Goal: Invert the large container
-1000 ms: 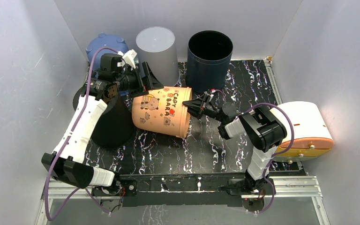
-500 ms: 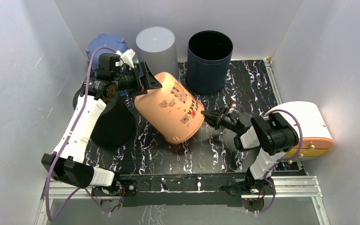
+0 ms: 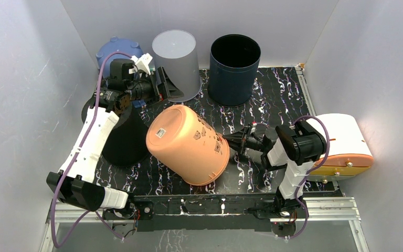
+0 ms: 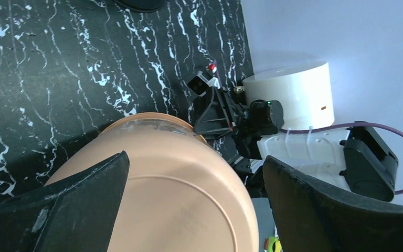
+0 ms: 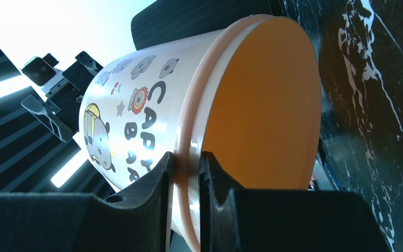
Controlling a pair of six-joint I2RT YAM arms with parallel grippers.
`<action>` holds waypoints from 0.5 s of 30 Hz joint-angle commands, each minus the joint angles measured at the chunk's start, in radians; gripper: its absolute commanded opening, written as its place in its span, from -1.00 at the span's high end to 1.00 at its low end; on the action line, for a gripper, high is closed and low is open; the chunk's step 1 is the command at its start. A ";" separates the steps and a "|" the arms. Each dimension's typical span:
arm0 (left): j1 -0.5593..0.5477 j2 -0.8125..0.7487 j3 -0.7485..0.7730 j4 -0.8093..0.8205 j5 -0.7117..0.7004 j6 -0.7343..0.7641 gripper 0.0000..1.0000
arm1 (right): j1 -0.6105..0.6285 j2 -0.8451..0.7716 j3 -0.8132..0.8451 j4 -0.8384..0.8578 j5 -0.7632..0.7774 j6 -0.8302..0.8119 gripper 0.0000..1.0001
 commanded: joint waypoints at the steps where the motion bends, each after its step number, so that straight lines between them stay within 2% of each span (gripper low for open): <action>1: 0.006 -0.044 -0.026 0.077 0.085 -0.056 -0.97 | 0.011 0.055 0.040 0.337 0.012 -0.060 1.00; 5: 0.005 -0.051 -0.012 0.064 0.086 -0.061 -0.97 | 0.016 0.126 0.072 0.347 0.025 -0.073 1.00; 7: 0.006 -0.049 0.013 0.049 0.080 -0.057 -0.97 | 0.017 0.156 0.108 0.343 0.035 -0.075 0.89; 8: 0.006 -0.047 0.025 0.042 0.079 -0.057 -0.97 | 0.017 0.167 0.121 0.338 0.041 -0.076 0.79; 12: 0.006 -0.038 0.093 0.008 0.074 -0.037 -0.97 | 0.017 0.172 0.186 0.225 0.049 -0.128 0.15; 13: 0.005 -0.029 0.124 -0.019 0.071 -0.019 -0.97 | 0.017 0.154 0.202 0.158 0.052 -0.162 -0.01; 15: 0.005 -0.006 0.194 -0.089 0.049 0.016 -0.97 | 0.017 0.091 0.238 -0.092 0.061 -0.276 -0.21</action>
